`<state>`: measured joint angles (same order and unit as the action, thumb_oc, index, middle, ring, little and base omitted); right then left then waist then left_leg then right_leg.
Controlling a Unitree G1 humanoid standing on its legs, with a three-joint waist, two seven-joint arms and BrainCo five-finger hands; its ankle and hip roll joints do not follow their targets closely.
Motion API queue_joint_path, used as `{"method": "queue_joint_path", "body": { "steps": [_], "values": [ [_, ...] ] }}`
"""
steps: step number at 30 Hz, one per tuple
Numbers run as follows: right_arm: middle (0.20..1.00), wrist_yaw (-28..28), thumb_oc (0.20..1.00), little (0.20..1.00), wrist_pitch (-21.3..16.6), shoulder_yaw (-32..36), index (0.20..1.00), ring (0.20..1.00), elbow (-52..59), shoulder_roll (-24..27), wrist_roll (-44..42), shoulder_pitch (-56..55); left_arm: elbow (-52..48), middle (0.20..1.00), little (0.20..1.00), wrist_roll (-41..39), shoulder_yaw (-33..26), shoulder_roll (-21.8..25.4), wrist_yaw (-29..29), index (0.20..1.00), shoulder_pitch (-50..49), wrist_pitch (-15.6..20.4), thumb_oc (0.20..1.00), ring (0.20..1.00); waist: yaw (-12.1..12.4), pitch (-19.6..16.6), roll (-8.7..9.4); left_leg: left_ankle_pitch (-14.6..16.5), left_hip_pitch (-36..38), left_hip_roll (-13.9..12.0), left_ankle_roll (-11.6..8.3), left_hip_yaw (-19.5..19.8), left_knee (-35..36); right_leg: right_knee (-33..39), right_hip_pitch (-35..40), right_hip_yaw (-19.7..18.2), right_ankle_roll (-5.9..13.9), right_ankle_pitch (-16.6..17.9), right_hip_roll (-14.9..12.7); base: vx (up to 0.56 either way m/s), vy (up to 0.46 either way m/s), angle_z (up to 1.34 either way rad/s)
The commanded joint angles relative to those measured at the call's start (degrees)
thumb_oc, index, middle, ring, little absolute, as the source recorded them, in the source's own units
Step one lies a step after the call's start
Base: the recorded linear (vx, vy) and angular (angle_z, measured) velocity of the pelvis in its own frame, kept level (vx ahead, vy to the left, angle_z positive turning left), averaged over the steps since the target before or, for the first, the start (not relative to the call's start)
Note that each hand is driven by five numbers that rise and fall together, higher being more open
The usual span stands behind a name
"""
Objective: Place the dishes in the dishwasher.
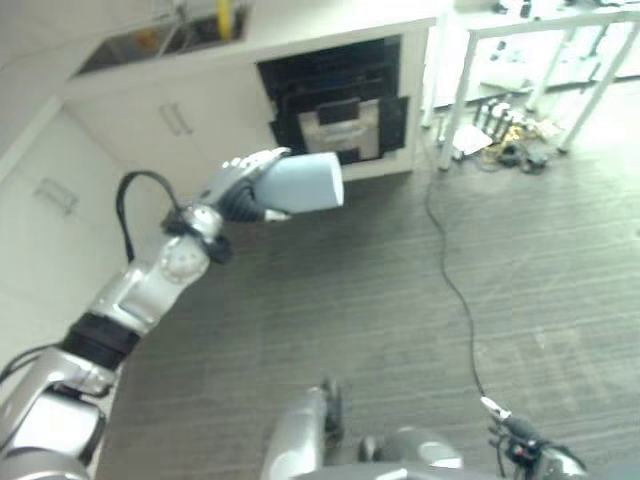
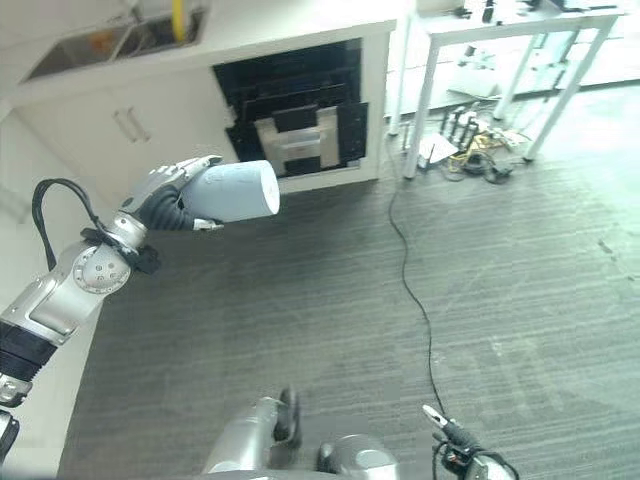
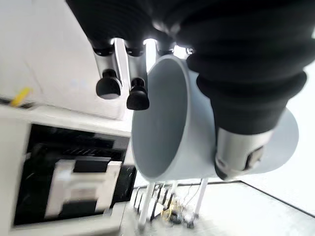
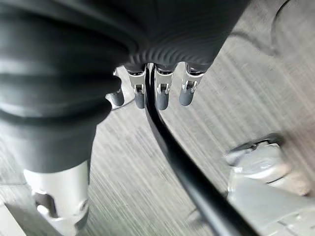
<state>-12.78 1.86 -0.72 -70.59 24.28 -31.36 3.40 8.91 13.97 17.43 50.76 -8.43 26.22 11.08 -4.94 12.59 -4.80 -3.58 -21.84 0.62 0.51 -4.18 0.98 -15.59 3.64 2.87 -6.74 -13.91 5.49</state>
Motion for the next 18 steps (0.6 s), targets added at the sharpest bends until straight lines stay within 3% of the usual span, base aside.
{"method": "queue_joint_path", "body": {
  "steps": [1, 5, 9, 11, 13, 16, 18],
  "values": [
    [1.0, 1.08, 1.0, 1.0, 0.05, -2.01, 1.0, 1.0, -1.47, 0.13, 1.93, -1.27, -5.15, 0.2, 0.2, -0.86, -5.28, 2.73, -2.28, 0.2, 2.11, 1.08, 0.2, 0.2, 2.44, 0.82, 0.64, -3.59, 5.92, -3.98, -4.99, -0.25, -7.64, 7.83, 5.78, -2.01, 7.82, 1.27, -2.93, 0.48, 0.158, -0.74],
    [1.0, 2.55, 1.0, 1.0, 0.46, -1.02, 1.0, 1.0, -1.38, -0.06, 4.58, -1.65, -5.12, 0.2, 0.2, 0.96, -7.18, 1.0, -2.27, 0.2, 0.21, 2.65, 0.2, 0.2, 2.27, 0.0, 0.28, -2.68, 6.5, -5.77, -4.53, -3.2, -8.49, 5.5, 7.08, -0.53, 8.46, -1.74, -3.83, 0.36, 0.206, -0.75],
    [1.0, 3.11, 1.0, 1.0, 1.19, 0.74, 1.0, 1.0, -0.71, -1.18, 5.38, -3.19, -5.34, 0.2, 0.2, 2.28, -7.04, -0.06, -1.28, 0.2, 1.09, 1.92, 0.2, 0.2, 2.02, -1.01, 0.61, 2.04, 8.95, -3.52, -2.54, -4.08, -10.54, 0.79, 7.22, 0.85, 9.64, -3.87, -5.53, 0.37, 0.285, -0.15],
    [1.0, 3.76, 1.0, 1.0, 0.81, 1.36, 1.0, 1.0, -0.19, -2.24, 4.86, -4.38, -4.47, 0.2, 0.2, 2.73, -5.77, -0.07, -1.1, 0.2, 2.82, 2.48, 0.2, 0.2, 2.07, -1.73, 1.15, 3.94, 10.54, -1.55, -0.84, -4.91, -10.39, -3.88, 6.37, 2.39, 11.01, -1.86, -7.02, 0.3, 0.258, 0.3],
    [1.0, 4.02, 1.0, 1.0, 0.79, 1.93, 1.0, 1.0, 0.44, -3.87, 3.87, -5.48, -3.53, 0.2, 0.2, 2.62, -3.33, 0.88, -1.04, 0.2, 5.28, 2.39, 0.2, 0.2, 2.12, -2.27, 1.71, 5.81, 13.23, 1.52, 2.13, -3.58, -8.74, -15.88, 2.45, 2.57, 14.64, 6.14, -7.8, 0.24, 0.204, 0.41],
    [1.0, 3.87, 1.0, 1.0, 0.47, 1.18, 1.0, 1.0, 1.08, -5.03, 4.57, -5.9, -2.2, 0.2, 0.2, 1.79, -1.36, 1.94, -1.7, 0.2, 6.24, 2.1, 0.2, 0.2, 2.17, -2.24, 1.31, 6.68, 16.56, 2.82, 4.01, -2.33, -6.57, -26.28, -3.68, 3.08, 17.02, 11.93, -7.24, 0.18, 0.112, 0.54],
    [1.0, 3.81, 1.0, 1.0, 0.15, 0.07, 1.0, 1.0, 1.38, -5.1, 4.32, -5.59, -2.18, 0.2, 0.2, 1.64, -0.64, 2.41, -2.3, 0.2, 6.11, 0.99, 0.2, 0.2, 1.3, -1.4, 0.37, 6.95, 20.09, 2.77, 4.2, -1.54, -4.52, -23.93, -8.36, 4.49, 15.2, 9.22, -7.18, 0.2, 0.036, 0.25]
  ]
}}
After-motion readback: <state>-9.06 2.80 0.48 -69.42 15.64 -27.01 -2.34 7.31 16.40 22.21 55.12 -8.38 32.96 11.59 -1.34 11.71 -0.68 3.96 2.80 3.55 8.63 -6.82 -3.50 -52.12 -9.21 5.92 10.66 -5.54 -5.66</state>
